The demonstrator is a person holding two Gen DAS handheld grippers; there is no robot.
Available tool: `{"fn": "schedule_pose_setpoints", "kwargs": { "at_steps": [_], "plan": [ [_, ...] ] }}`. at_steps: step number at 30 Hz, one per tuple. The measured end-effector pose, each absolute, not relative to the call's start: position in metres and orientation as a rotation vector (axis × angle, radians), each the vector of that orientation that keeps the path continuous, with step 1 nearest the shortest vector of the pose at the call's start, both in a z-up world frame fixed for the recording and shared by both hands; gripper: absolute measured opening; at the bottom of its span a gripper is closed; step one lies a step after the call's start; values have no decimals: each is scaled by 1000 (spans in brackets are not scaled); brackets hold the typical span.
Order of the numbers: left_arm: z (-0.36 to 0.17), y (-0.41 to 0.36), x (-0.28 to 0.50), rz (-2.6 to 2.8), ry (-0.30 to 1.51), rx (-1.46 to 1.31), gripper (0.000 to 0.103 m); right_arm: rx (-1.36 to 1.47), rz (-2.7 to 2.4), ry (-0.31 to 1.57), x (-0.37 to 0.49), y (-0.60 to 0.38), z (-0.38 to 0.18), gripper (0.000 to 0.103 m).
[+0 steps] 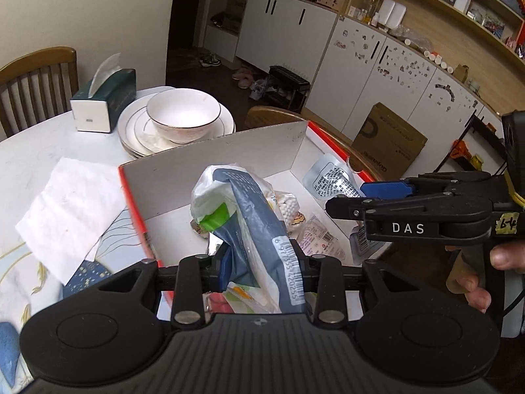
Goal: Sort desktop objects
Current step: 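Carry the wipes pack and silver sachet into the red shoebox with both tools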
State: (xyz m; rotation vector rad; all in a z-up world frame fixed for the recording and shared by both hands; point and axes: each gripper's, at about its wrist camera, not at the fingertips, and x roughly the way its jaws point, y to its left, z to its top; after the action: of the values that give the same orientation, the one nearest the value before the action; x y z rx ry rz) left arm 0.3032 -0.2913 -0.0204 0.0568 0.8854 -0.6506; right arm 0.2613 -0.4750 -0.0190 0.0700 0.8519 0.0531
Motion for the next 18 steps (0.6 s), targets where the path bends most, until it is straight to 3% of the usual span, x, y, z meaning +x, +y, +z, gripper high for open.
{"fn": "schedule_pose_setpoints", "kwargs": {
  "at_steps": [18],
  "plan": [
    [-68, -320, 332, -615, 951, 112, 33, 28, 33, 938, 284, -484, -61, 53]
  ]
}}
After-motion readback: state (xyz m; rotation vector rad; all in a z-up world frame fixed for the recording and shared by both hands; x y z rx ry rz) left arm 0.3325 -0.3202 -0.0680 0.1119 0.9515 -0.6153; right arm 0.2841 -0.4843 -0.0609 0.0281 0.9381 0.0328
